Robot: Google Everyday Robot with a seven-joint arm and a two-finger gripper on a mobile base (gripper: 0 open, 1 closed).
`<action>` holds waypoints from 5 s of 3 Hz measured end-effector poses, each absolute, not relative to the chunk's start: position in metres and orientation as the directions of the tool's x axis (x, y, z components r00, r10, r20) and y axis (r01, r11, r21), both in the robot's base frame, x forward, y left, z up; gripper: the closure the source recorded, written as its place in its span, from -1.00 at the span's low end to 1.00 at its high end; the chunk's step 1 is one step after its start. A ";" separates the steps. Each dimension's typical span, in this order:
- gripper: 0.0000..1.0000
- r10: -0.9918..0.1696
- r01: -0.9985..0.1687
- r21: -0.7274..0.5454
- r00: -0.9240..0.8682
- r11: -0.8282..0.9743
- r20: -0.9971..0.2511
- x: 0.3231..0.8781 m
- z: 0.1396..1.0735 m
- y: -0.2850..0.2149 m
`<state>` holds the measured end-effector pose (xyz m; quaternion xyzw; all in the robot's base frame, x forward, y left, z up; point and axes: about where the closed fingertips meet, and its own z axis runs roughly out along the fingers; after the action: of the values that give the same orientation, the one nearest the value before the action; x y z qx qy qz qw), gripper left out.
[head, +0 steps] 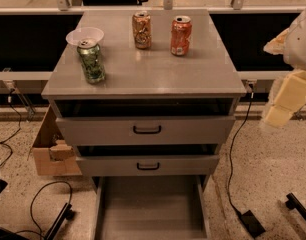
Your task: Place green can into bottom drawer
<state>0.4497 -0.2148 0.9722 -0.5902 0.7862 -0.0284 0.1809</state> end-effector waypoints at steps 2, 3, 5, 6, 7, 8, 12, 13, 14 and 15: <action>-1.00 -0.798 -0.836 -0.236 -0.331 0.495 -0.504 0.522 0.933 -0.204; -1.00 -0.696 -0.792 -0.231 -0.307 0.565 -0.649 0.560 0.928 -0.192; -1.00 -0.474 -0.782 -0.246 -0.070 0.572 -0.878 0.614 0.962 -0.121; -1.00 -0.360 -0.836 -0.260 0.081 0.483 -0.929 0.634 0.976 -0.066; -1.00 -0.351 -0.842 -0.276 0.112 0.464 -0.930 0.637 0.976 -0.058; -1.00 -0.345 -0.847 -0.272 0.113 0.457 -0.932 0.641 0.974 -0.053; -1.00 -0.176 -0.973 -0.105 0.068 0.208 -0.982 0.697 0.897 0.113; -1.00 -0.171 -0.979 -0.092 0.061 0.184 -0.983 0.705 0.890 0.139; -0.65 -0.155 -0.983 -0.104 0.080 0.152 -0.985 0.702 0.895 0.163; -0.18 -0.136 -0.983 -0.135 0.118 0.124 -0.984 0.686 0.909 0.184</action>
Offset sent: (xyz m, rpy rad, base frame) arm 0.1296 0.0120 -0.0508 0.4795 -0.2065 -0.2705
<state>0.6863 0.1839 0.9092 -0.5276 0.5304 0.3997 0.5297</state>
